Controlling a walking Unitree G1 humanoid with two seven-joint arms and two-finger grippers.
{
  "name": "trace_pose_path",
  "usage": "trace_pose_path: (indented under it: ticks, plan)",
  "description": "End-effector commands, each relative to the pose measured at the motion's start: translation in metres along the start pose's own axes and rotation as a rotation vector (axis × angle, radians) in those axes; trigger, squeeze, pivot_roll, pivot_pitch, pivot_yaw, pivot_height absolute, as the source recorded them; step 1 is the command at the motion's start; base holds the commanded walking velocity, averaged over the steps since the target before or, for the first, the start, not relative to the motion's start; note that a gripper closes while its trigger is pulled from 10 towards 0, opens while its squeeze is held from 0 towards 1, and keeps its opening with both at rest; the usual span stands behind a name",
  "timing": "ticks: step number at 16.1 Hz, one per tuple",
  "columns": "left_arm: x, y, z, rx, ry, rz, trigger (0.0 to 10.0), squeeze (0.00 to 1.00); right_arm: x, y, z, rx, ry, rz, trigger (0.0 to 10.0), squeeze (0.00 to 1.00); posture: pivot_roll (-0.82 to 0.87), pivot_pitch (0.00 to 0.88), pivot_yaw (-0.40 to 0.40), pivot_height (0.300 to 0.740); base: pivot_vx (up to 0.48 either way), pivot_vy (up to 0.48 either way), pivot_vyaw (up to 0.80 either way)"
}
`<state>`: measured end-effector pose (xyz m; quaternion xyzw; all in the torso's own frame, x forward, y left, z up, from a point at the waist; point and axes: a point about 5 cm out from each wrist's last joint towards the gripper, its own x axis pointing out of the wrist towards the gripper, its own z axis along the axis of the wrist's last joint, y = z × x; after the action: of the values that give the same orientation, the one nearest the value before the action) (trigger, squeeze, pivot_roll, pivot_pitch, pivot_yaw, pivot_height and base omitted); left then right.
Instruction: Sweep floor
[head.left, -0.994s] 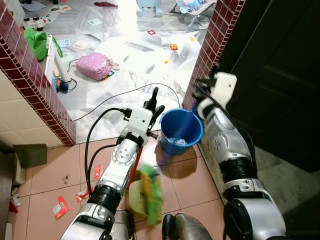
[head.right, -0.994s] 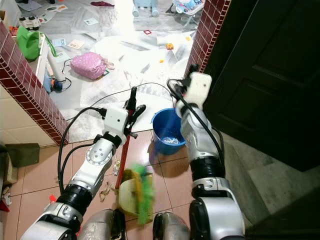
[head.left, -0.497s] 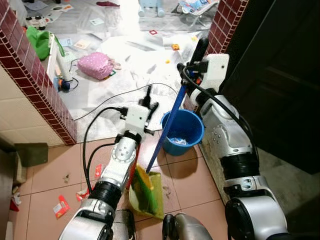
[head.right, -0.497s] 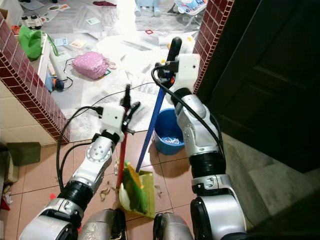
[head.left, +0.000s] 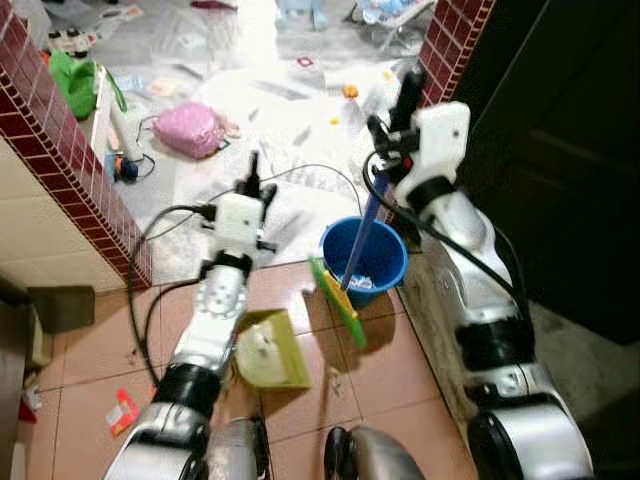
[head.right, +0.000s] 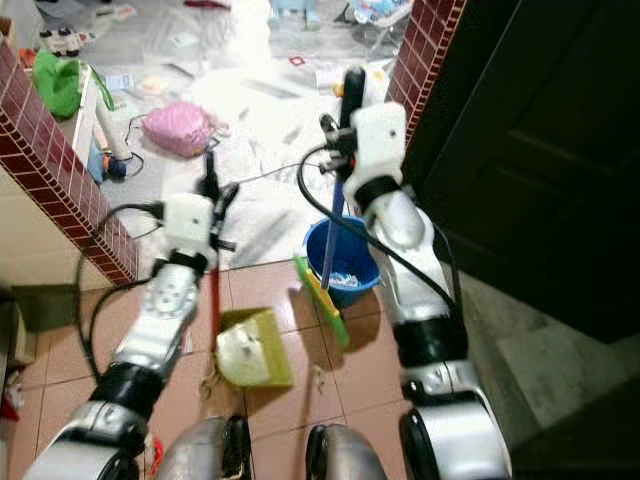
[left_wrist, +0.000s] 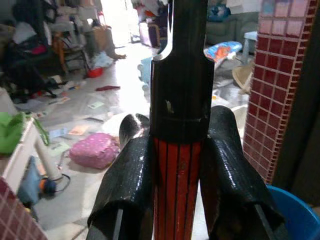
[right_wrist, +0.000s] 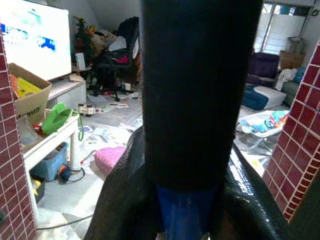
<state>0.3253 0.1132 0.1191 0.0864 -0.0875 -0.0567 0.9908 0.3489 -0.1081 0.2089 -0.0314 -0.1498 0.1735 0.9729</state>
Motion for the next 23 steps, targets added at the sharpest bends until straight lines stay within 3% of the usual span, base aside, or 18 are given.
trace_pose_path:
  ticks: [1, 4, 6, 8, 11, 14, 15, 20, 22, 23]
  plan:
    - [0.0, -0.003, 0.014, 0.016, -0.054, -0.029, 10.0, 0.0, -0.001, 0.004, 0.012, -0.044, -0.066, 0.033, 10.0, 0.0, -0.03, 0.131, -0.07, 0.74, 0.0, 0.0, 0.0]
    - [-0.013, -0.013, 0.007, 0.0, 0.016, -0.15, 10.0, 0.0, -0.011, 0.009, -0.003, -0.077, 0.016, 0.064, 10.0, 0.0, -0.02, 0.14, -0.064, 0.74, 0.0, 0.0, 0.0]
    - [-0.015, -0.023, 0.0, -0.001, 0.088, -0.222, 10.0, 0.0, -0.016, 0.017, -0.022, -0.057, 0.15, 0.116, 10.0, 0.0, -0.03, 0.142, -0.061, 0.74, 0.0, 0.0, 0.0]
    - [-0.014, -0.031, 0.0, -0.005, 0.11, -0.262, 10.0, 0.0, -0.019, 0.018, -0.032, -0.046, 0.209, 0.11, 10.0, 0.0, -0.03, 0.142, -0.06, 0.74, 0.0, 0.0, 0.0]
    - [-0.016, -0.05, -0.011, -0.063, 0.23, -0.326, 10.0, 0.0, -0.023, 0.009, -0.052, 0.073, 0.386, -0.075, 10.0, 0.0, -0.04, 0.143, -0.062, 0.74, 0.0, 0.0, 0.0]
    - [-0.025, -0.061, -0.017, -0.104, 0.314, -0.408, 10.0, 0.0, -0.023, -0.003, -0.058, 0.111, 0.441, -0.214, 10.0, 0.0, -0.04, 0.143, -0.063, 0.74, 0.0, 0.0, 0.0]
    - [-0.033, -0.068, -0.019, -0.097, 0.349, -0.493, 10.0, 0.0, -0.022, -0.009, -0.058, 0.104, 0.45, -0.276, 10.0, 0.0, -0.04, 0.143, -0.064, 0.74, 0.0, 0.0, 0.0]
    - [-0.04, -0.062, -0.021, -0.064, 0.41, -0.541, 10.0, 0.0, -0.016, -0.015, -0.054, 0.096, 0.414, -0.36, 10.0, 0.0, -0.02, 0.137, -0.067, 0.74, 0.0, 0.0, 0.0]
    - [-0.041, -0.06, -0.021, -0.095, 0.435, -0.528, 10.0, 0.0, -0.011, -0.012, -0.052, 0.165, 0.388, -0.401, 10.0, 0.0, -0.02, 0.136, -0.068, 0.74, 0.0, 0.0, 0.0]
    - [-0.041, -0.06, -0.022, -0.103, 0.449, -0.521, 10.0, 0.0, -0.001, -0.011, -0.044, 0.251, 0.325, -0.431, 10.0, 0.0, -0.02, 0.133, -0.068, 0.74, 0.0, 0.0, 0.0]
